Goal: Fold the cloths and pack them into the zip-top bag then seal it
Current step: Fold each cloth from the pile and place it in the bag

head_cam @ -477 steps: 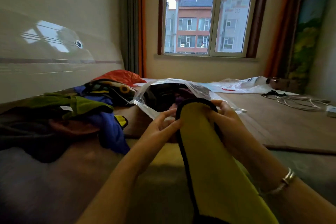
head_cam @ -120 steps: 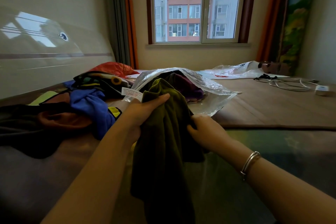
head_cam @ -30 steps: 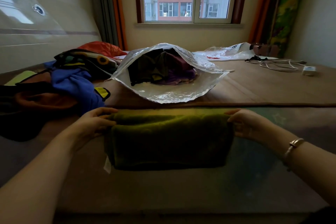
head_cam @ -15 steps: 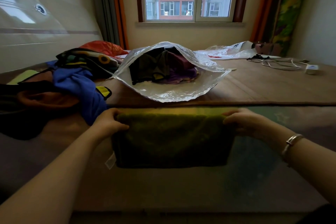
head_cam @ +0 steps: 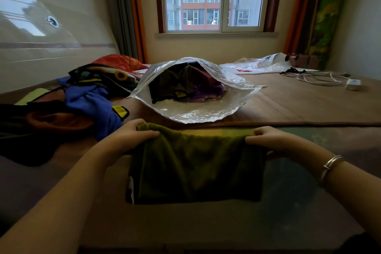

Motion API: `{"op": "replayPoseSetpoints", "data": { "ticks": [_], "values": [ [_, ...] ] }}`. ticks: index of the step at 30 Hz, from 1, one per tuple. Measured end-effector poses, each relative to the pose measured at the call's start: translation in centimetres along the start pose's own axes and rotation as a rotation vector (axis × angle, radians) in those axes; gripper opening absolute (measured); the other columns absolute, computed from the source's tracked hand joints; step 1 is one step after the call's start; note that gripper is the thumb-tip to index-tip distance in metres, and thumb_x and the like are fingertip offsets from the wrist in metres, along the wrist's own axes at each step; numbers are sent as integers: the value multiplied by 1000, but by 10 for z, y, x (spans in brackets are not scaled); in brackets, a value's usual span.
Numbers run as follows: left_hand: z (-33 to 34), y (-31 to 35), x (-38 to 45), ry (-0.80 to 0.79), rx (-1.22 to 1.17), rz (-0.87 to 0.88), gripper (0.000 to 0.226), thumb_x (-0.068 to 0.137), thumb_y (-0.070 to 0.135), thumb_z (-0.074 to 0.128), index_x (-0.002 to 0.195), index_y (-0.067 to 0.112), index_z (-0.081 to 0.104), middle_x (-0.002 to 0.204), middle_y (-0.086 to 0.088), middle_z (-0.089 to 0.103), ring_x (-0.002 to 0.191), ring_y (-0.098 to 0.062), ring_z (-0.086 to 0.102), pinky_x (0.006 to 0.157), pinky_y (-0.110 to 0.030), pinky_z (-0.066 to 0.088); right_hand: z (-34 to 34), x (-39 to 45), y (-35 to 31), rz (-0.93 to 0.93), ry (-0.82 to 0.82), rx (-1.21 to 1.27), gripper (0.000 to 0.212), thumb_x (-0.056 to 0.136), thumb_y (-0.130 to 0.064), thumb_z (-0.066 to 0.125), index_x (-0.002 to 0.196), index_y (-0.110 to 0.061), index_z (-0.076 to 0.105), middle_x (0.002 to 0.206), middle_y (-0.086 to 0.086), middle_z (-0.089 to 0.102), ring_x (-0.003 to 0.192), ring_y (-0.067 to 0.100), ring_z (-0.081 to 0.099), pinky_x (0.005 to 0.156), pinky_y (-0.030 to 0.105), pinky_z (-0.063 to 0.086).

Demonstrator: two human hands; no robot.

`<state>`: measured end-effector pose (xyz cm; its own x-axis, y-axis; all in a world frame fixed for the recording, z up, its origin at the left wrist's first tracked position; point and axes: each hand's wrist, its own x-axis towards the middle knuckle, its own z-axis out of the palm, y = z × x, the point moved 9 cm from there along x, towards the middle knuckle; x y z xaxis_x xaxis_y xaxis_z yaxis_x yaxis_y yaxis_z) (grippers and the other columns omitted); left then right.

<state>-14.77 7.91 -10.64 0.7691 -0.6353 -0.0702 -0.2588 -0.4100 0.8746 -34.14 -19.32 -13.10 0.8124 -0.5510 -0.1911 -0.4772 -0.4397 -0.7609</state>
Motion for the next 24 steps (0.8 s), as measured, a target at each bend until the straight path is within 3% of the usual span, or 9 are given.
{"op": "replayPoseSetpoints", "data": {
  "ticks": [2,6,10,13,17,19,21,24],
  "values": [
    [7,17,-5,0,-101,18,22,87,23,65,105,14,58,106,-12,63,98,-28,63,88,-42,53,5,-10,-13,-5,-27,156,16,92,-29,58,88,-14,59,77,4,59,70,14,59,58,24,49],
    [32,49,-15,18,-229,75,31,89,25,64,117,14,56,102,-7,64,89,-19,64,69,-27,53,27,-27,-56,-65,-141,580,11,92,-18,56,88,-10,62,72,6,61,60,14,59,55,25,51],
    [65,69,-22,-27,-466,110,36,89,24,64,121,10,56,106,-14,69,93,-25,69,74,-31,57,42,-39,-97,-204,-177,777,6,90,-13,59,90,-9,55,69,4,58,58,12,59,54,24,52],
    [81,85,-25,-64,-608,160,43,89,30,63,127,14,51,115,-13,66,100,-27,67,83,-37,57,42,-39,-109,-277,-109,864,18,89,-13,62,103,-6,53,82,7,62,69,15,66,56,24,54],
    [75,85,-22,-20,-614,176,90,62,49,76,137,32,29,121,-8,58,104,-28,64,87,-47,55,43,-36,-129,-410,-135,938,26,93,-11,55,118,-4,55,110,19,64,96,26,66,76,31,59],
    [69,78,-18,24,-678,170,85,67,31,80,136,29,31,119,-9,59,103,-29,65,86,-48,56,45,-35,-137,-442,-193,906,28,96,-12,49,120,0,58,117,21,63,106,30,64,86,34,55],
    [63,70,-14,73,-772,156,66,79,11,73,134,20,39,115,-11,62,99,-29,66,81,-45,57,37,-29,-136,-442,-169,922,27,96,-12,46,114,2,61,112,20,67,98,28,68,80,32,58],
    [56,67,-9,99,-787,142,53,86,9,66,133,17,43,115,-9,62,98,-28,65,78,-42,56,5,-7,-108,-391,140,895,15,91,-8,53,103,-3,60,101,20,65,84,25,67,69,31,57]
  ]
}}
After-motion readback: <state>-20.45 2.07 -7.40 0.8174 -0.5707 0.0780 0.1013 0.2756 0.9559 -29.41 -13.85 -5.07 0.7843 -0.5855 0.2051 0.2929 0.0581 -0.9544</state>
